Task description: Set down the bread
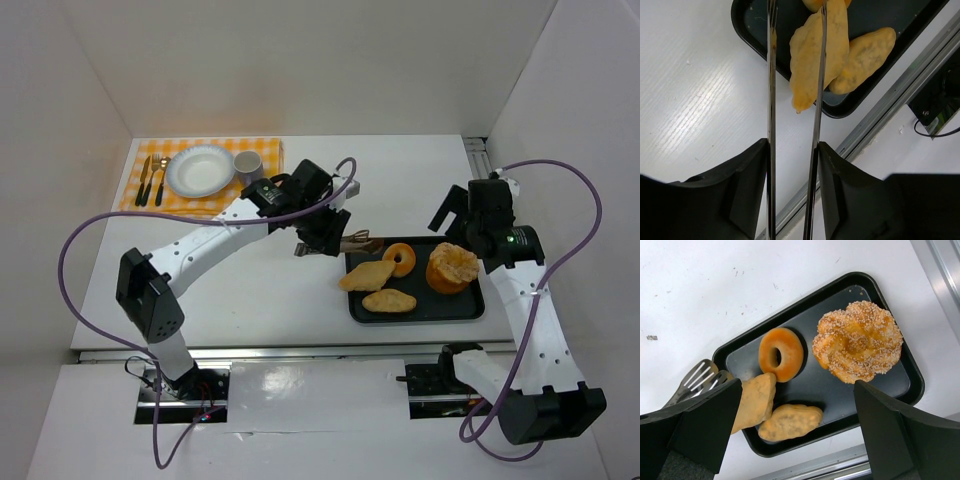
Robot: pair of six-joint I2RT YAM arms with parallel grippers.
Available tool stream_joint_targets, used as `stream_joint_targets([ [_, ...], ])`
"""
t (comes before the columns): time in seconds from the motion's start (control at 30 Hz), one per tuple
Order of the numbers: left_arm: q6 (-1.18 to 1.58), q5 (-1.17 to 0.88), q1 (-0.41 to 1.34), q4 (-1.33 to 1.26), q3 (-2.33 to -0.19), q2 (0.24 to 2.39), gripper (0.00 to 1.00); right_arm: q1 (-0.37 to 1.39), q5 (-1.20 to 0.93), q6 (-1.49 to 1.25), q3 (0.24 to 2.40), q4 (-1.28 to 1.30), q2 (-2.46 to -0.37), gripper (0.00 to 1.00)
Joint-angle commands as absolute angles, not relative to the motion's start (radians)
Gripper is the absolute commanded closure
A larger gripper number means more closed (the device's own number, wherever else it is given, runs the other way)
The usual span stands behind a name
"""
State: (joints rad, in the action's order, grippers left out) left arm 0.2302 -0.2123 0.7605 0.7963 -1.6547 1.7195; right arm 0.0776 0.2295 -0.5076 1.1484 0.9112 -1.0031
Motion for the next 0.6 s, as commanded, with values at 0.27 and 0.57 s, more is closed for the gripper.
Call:
stream_joint_targets([
  [0.27, 0.084, -0.213, 0.758, 0.828, -1.585, 1.635, 0.38, 0.075, 0.255, -0.502, 1.18, 0.953, -0.977, 0.0],
  [0.57, 0.075, -0.279, 0.758, 0.865, -1.488, 1.595, 0.38, 0.075, 0.255, -0.502, 1.189, 0.963, -0.977, 0.0],
])
